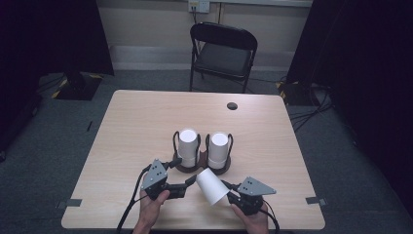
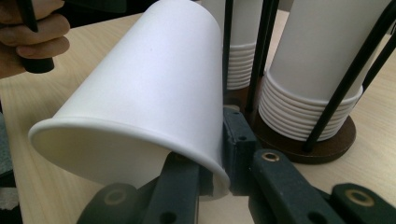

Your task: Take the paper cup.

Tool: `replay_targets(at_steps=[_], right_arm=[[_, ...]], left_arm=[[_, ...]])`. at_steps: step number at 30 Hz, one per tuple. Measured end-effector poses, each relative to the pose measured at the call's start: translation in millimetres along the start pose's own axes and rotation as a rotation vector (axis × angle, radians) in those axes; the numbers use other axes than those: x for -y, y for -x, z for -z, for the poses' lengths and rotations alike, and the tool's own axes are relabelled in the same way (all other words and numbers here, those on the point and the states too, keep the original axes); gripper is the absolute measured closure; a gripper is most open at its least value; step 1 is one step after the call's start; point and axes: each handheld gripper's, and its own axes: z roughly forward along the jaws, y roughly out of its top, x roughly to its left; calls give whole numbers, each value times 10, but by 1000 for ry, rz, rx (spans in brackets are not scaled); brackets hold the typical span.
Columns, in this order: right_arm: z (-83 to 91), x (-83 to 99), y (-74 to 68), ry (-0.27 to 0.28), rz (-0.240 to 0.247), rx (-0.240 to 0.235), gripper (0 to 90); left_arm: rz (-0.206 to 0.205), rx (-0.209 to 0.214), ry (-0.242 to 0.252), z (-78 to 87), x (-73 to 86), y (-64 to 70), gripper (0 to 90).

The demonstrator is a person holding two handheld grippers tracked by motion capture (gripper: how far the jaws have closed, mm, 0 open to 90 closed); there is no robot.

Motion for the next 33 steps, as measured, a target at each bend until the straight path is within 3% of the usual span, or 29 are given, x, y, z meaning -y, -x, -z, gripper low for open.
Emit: replay_targets(at_steps=[10,17,23,31,33], right_arm=[[30,-110,96,-77,-11,-15,839],[71,-187,171,-141,-5,-37,839],[71,-266,230,-193,-32,-55,839],[90,-362,295,-251,-48,-74,839],[87,-379,306,-264,-54,-90,839]], left_arm=[[-111,-15,-62,-49,-4,139,219],[-212,-27,-121,-122,-6,259,182],[-271,-5,-166,-191,16,335,177],[-323,48,-164,-204,51,367,158],[-343,42,-170,-207,58,387,155]])
